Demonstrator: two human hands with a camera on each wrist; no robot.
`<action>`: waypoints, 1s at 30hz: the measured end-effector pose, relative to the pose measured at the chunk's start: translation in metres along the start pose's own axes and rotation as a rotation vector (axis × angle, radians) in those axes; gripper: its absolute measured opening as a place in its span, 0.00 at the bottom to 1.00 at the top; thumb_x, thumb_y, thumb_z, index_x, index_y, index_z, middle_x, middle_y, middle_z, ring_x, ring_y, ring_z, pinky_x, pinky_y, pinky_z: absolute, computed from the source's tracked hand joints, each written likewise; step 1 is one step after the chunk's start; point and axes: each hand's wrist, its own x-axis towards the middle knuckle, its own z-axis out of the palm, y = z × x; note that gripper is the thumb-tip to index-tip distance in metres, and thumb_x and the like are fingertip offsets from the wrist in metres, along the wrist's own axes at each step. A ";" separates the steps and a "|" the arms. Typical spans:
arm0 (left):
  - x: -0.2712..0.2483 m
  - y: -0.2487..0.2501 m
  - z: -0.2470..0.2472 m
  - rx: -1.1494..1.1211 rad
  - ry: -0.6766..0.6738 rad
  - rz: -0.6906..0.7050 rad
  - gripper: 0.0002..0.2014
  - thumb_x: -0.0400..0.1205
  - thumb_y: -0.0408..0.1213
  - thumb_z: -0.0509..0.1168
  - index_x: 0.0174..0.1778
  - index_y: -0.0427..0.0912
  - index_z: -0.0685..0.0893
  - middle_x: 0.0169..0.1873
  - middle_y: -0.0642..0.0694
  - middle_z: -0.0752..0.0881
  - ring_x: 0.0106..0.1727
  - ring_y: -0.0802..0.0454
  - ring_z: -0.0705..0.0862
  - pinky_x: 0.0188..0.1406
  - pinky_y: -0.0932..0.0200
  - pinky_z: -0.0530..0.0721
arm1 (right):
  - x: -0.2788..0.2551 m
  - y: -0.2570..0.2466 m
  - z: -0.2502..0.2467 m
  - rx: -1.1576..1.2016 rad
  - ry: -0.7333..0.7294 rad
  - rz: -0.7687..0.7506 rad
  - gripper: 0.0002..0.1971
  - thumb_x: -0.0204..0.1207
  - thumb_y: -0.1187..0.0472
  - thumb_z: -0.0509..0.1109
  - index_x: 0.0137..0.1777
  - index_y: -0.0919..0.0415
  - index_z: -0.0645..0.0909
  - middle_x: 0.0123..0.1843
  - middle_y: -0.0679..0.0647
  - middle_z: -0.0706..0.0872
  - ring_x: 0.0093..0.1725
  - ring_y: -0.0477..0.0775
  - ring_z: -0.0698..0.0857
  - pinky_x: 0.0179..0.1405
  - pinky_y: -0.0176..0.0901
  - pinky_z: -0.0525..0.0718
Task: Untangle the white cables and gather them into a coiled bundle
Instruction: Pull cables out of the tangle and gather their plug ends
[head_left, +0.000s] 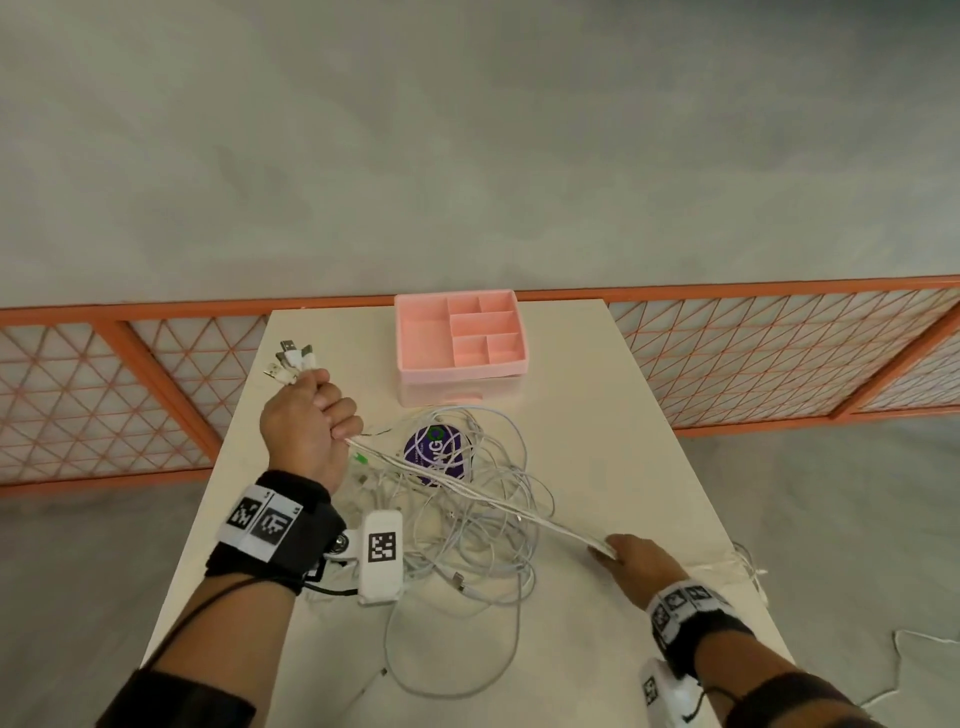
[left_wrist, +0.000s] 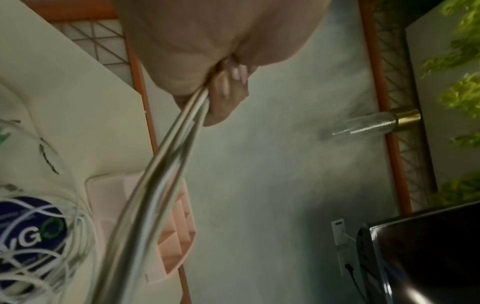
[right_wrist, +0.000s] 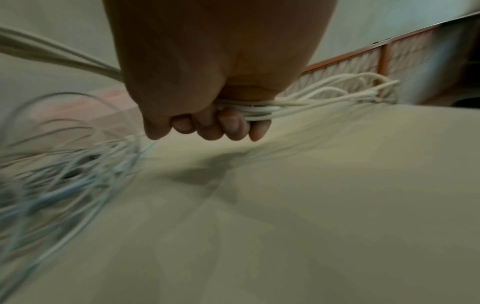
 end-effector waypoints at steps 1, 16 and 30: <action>-0.001 -0.002 0.000 0.016 0.004 -0.011 0.16 0.92 0.37 0.49 0.39 0.44 0.75 0.20 0.55 0.67 0.17 0.60 0.61 0.14 0.66 0.59 | 0.000 0.011 -0.006 -0.059 0.021 0.050 0.13 0.85 0.43 0.58 0.44 0.48 0.74 0.47 0.50 0.85 0.50 0.55 0.85 0.49 0.43 0.79; -0.057 -0.095 0.000 0.585 -0.400 -0.285 0.14 0.92 0.34 0.52 0.43 0.35 0.76 0.19 0.53 0.69 0.17 0.59 0.63 0.16 0.68 0.61 | 0.029 0.077 -0.058 -0.256 0.054 0.431 0.15 0.76 0.55 0.66 0.62 0.55 0.82 0.63 0.54 0.85 0.63 0.59 0.84 0.65 0.48 0.82; -0.054 -0.123 0.001 0.679 -0.505 -0.196 0.15 0.92 0.29 0.51 0.41 0.32 0.78 0.23 0.42 0.82 0.18 0.51 0.76 0.17 0.59 0.77 | -0.001 -0.168 -0.076 0.722 0.131 -0.523 0.19 0.85 0.49 0.63 0.74 0.51 0.76 0.54 0.46 0.88 0.46 0.41 0.89 0.57 0.41 0.85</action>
